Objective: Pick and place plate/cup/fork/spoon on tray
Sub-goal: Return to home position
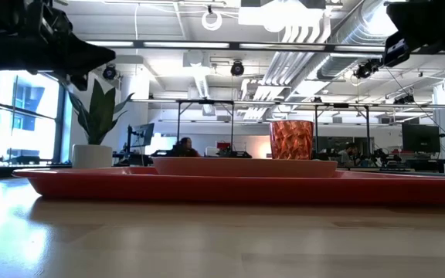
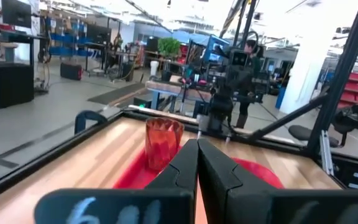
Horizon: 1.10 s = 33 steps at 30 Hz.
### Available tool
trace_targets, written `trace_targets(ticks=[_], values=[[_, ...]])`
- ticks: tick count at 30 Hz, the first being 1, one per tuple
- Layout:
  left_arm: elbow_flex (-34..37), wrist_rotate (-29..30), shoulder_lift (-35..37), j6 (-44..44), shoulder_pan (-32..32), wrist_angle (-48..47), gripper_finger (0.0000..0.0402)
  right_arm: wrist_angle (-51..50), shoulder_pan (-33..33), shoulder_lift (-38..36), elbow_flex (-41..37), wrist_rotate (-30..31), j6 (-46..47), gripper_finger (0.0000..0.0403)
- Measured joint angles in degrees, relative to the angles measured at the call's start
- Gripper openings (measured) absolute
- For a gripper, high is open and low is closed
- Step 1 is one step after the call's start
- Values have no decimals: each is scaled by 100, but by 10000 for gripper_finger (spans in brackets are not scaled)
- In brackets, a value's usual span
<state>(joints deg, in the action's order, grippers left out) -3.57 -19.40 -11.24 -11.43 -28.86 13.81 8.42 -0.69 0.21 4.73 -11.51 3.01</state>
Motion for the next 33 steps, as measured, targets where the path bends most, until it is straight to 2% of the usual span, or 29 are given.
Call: trace_targets(ticks=[4,7,10,13,17,20,25,33], values=[[-2,214,626,1,247,-719,0,-8,-1,-2,3,-70,-8,0],[41,791,863,1,606,-1096,0,-13,-4,-2,3,-37,-162,0],[296,1474,856,-175,1067,-706,0,-108,-4,-1,3,-31,-355,0],[275,1851,729,-62,1562,-650,0,-135,-4,0,3,-29,-443,0],[272,2289,719,311,2153,-719,0,-173,-4,1,3,57,-452,0],[110,2546,834,597,2377,-1276,0,-209,-4,2,3,183,-452,0],[-47,2598,1096,797,2443,-2064,0,-257,-4,7,3,246,-493,0],[291,2303,1046,916,2443,-1284,0,116,42,27,-411,138,-296,0]])
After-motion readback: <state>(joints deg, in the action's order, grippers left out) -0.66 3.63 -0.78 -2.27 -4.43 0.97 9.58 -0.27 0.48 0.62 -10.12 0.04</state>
